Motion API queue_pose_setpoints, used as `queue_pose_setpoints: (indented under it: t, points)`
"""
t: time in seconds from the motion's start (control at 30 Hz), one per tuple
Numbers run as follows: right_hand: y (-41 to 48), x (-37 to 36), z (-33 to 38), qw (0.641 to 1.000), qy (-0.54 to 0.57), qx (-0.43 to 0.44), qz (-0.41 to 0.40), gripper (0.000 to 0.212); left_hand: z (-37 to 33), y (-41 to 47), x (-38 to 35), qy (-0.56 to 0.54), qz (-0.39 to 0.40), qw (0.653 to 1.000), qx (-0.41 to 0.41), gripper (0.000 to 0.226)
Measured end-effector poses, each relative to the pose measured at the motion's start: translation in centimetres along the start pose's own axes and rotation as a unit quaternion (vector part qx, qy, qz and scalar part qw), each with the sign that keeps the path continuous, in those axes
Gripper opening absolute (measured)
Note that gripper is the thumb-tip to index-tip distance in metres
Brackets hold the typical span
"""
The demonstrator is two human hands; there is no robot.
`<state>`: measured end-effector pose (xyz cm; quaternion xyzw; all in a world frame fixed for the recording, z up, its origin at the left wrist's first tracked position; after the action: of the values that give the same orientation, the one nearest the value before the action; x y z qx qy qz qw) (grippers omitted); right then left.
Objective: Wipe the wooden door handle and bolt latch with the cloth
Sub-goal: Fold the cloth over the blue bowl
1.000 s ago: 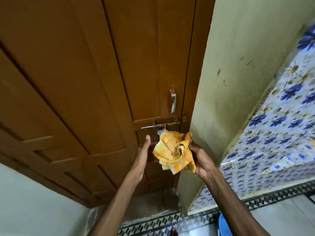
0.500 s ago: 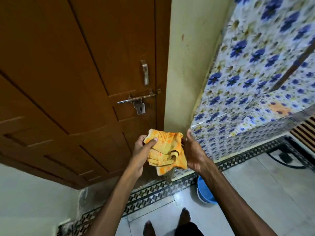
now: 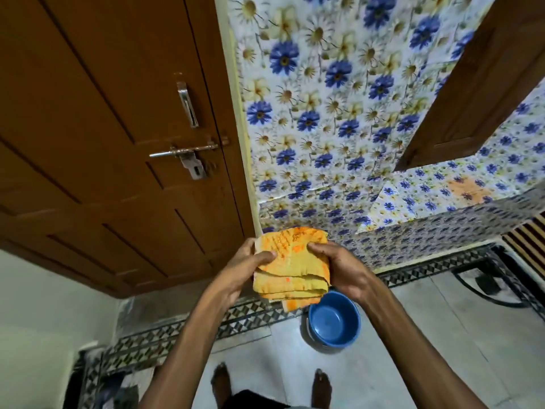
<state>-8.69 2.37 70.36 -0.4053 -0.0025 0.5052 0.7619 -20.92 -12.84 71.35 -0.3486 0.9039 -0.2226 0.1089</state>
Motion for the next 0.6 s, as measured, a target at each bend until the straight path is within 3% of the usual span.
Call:
queue_pose_setpoints:
  t: [0.1,0.2,0.3,0.4,0.5,0.6]
  points:
    - [-1.3,3.0,-0.2,0.999,0.026,-0.010,0.028,0.048,0.9,-1.2,-2.9,-0.039,-0.036,0.997,-0.056,0.048]
    - [-2.3,4.6,-0.5,0.991,0.111,-0.006,0.074,0.060,1.7,-2.2,-4.9,-0.099,-0.053,0.992,-0.065,0.049]
    - [-2.9,5.9,-0.8,0.974,0.179,0.018,0.141,0.058,2.4,-2.4,-6.0,-0.146,-0.090,0.984,-0.048,0.039]
    - [-3.9,7.0,-0.9,0.969,0.165,0.021,0.181,0.072,2.8,-2.2,-6.7,-0.170,-0.111,0.978,-0.041,0.015]
    - [-4.8,7.6,-0.5,0.993,0.044,0.047,0.095,0.064,2.8,-1.9,-7.7,-0.176,-0.105,0.979,-0.021,0.012]
    - [-5.7,8.1,1.1,0.986,-0.116,0.114,-0.043,0.036,2.7,-1.3,-9.2,-0.170,-0.093,0.981,0.003,0.025]
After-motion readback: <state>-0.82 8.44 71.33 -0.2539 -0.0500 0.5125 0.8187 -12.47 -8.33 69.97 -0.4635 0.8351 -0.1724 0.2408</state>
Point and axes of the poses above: each hand's wrist, its own y-axis towards the middle knuckle, its own x-axis out of the back of the hand, z = x × y, the point moved 4 cm from there along y, towards the middle knuckle, and after that the axes turned 4 degrees about -x, right-handed, at the moved point
